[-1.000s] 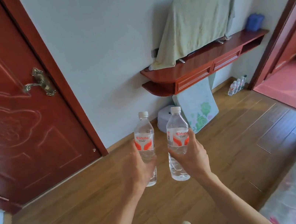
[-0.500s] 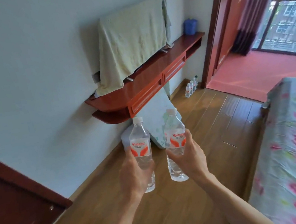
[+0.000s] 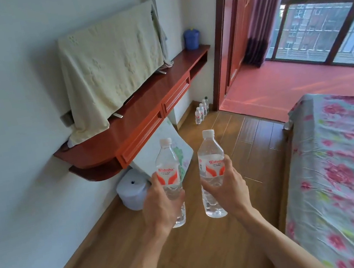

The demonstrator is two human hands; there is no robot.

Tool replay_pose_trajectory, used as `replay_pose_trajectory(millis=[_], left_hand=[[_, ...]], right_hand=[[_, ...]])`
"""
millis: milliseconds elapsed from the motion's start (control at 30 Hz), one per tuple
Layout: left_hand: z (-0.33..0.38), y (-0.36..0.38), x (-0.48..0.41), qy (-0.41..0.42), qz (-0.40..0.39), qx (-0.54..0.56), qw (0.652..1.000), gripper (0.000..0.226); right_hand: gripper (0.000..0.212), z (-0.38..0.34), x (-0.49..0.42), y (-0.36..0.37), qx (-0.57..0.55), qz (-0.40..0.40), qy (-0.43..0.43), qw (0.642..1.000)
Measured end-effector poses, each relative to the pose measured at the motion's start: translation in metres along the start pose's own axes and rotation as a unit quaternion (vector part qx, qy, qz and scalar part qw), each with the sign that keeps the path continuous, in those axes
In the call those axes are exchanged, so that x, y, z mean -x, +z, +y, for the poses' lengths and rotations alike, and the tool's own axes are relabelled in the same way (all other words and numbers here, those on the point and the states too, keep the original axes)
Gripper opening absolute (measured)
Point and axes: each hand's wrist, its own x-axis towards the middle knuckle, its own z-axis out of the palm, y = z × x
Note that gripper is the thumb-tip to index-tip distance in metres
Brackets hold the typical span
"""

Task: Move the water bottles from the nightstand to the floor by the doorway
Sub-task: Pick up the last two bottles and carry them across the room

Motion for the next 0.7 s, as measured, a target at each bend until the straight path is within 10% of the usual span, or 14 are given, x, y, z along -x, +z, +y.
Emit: replay_pose_trajectory(millis=[700], left_hand=[[0.107,0.166,-0.26,0.082,-0.09,0.057,0.991,0.08]], right_hand=[[0.092,0.078,-0.262,-0.001,0.024,0.081,0.049,0.995]])
